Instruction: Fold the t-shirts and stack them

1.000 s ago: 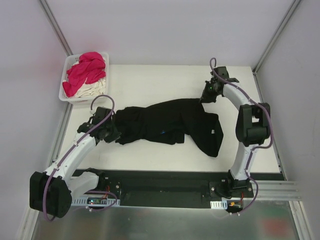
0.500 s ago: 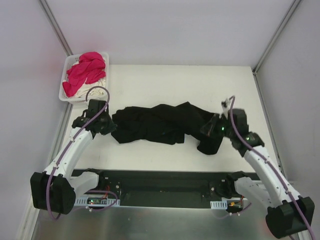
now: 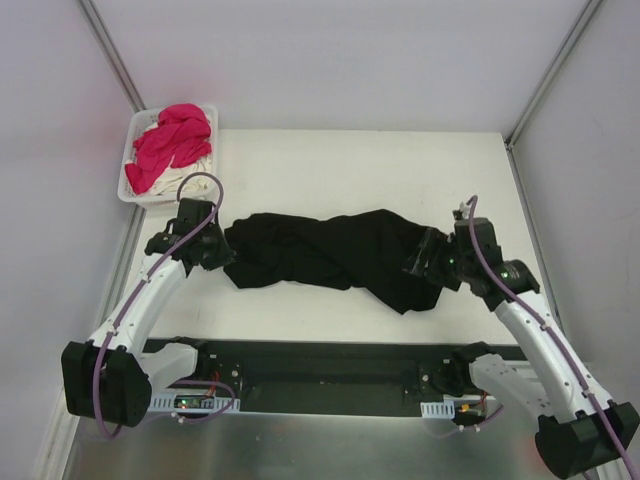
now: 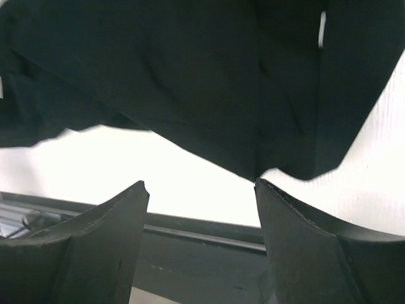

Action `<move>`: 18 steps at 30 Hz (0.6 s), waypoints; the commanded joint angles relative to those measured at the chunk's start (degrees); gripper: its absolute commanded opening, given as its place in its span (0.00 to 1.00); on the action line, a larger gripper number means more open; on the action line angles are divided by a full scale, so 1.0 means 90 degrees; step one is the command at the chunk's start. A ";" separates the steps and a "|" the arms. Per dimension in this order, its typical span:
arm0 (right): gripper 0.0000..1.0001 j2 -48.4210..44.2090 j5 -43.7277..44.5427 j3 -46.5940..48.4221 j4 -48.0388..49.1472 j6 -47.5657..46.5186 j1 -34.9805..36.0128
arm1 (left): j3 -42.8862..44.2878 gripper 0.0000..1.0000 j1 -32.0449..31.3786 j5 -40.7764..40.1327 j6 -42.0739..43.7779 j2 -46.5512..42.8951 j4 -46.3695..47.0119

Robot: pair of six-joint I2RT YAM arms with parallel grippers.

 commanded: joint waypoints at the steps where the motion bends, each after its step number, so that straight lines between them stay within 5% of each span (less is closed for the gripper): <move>1: 0.71 0.0362 0.0620 0.0921 -0.0492 -0.0177 0.0015 | 0.0083 0.00 0.0064 -0.0105 0.0140 -0.0206 0.0006; 10: 0.52 0.0764 0.0054 -0.0277 0.1030 0.0272 -0.0024 | -0.0035 0.00 0.0074 -0.0183 0.0043 -0.0538 -0.0043; 18: 0.50 0.1144 -0.0074 -0.0972 0.1998 0.0468 -0.0073 | -0.0103 0.00 0.0084 -0.0193 0.0013 -0.0685 -0.0228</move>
